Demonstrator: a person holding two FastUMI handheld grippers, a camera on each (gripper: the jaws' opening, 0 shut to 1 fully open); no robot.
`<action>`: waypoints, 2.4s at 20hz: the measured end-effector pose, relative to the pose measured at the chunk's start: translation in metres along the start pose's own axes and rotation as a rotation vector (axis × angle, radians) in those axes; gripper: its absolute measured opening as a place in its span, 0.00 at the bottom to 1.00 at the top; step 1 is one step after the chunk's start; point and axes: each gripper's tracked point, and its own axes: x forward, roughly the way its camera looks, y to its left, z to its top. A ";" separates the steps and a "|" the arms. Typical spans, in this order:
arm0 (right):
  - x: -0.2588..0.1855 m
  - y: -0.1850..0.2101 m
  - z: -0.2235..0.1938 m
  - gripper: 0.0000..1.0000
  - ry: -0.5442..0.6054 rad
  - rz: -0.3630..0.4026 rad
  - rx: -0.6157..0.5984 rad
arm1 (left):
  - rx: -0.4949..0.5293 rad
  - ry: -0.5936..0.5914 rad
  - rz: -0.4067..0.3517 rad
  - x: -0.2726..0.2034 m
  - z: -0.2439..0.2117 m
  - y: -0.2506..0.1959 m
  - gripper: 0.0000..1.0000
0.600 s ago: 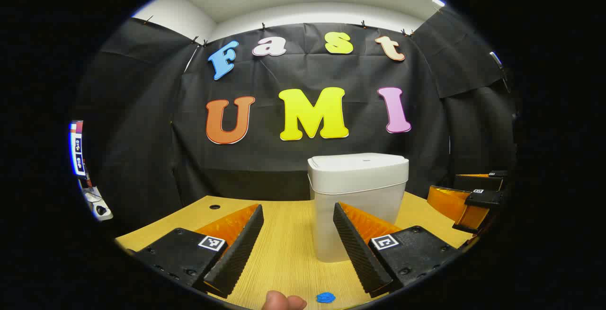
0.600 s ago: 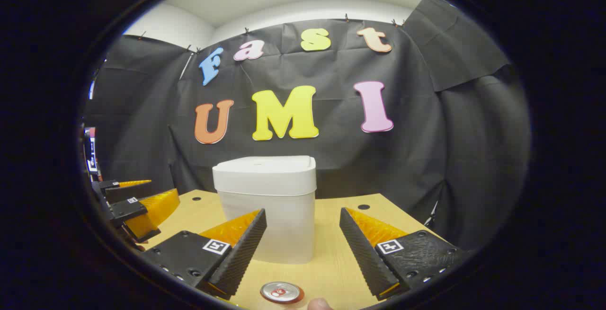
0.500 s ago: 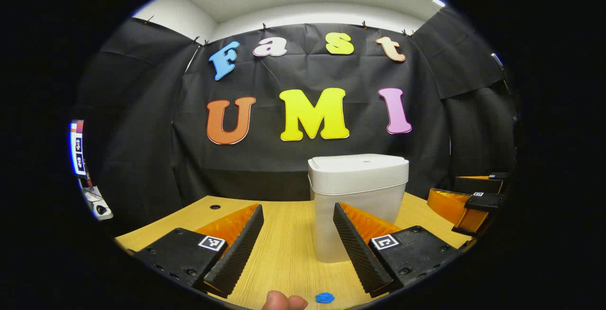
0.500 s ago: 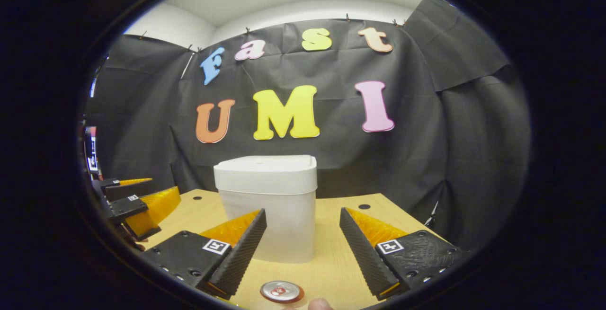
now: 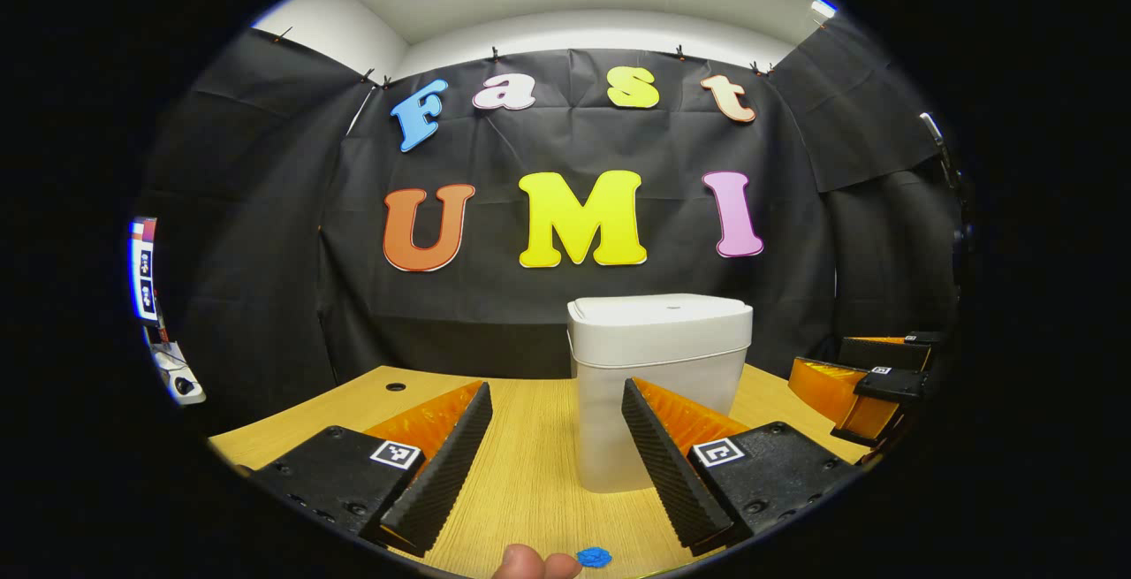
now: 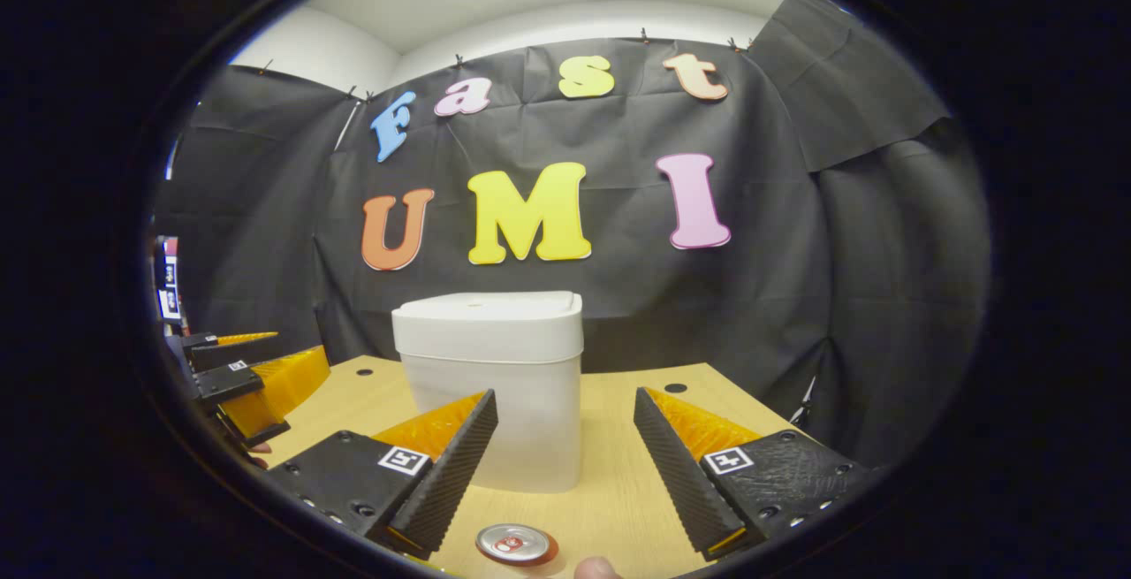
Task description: Press the lid of the desktop garbage bin to open it, pick up the crumpled paper on the desktop and throw it into the bin, then pick up the pop can on the desktop and drop it into the bin, and finally close the garbage bin lid.
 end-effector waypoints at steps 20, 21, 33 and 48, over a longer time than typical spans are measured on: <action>0.000 -0.002 0.005 0.96 -0.023 0.001 -0.008 | -0.010 0.000 0.017 0.002 -0.006 0.008 0.96; 0.000 -0.001 0.005 0.96 -0.019 0.002 -0.007 | -0.010 0.002 0.014 0.002 -0.008 0.008 0.96; 0.022 0.039 0.036 0.97 0.065 0.157 0.048 | -0.021 0.017 -0.009 -0.001 -0.017 0.012 0.96; 0.113 0.096 0.091 0.05 0.132 0.281 -0.010 | -0.035 0.045 0.063 -0.010 -0.035 0.054 0.96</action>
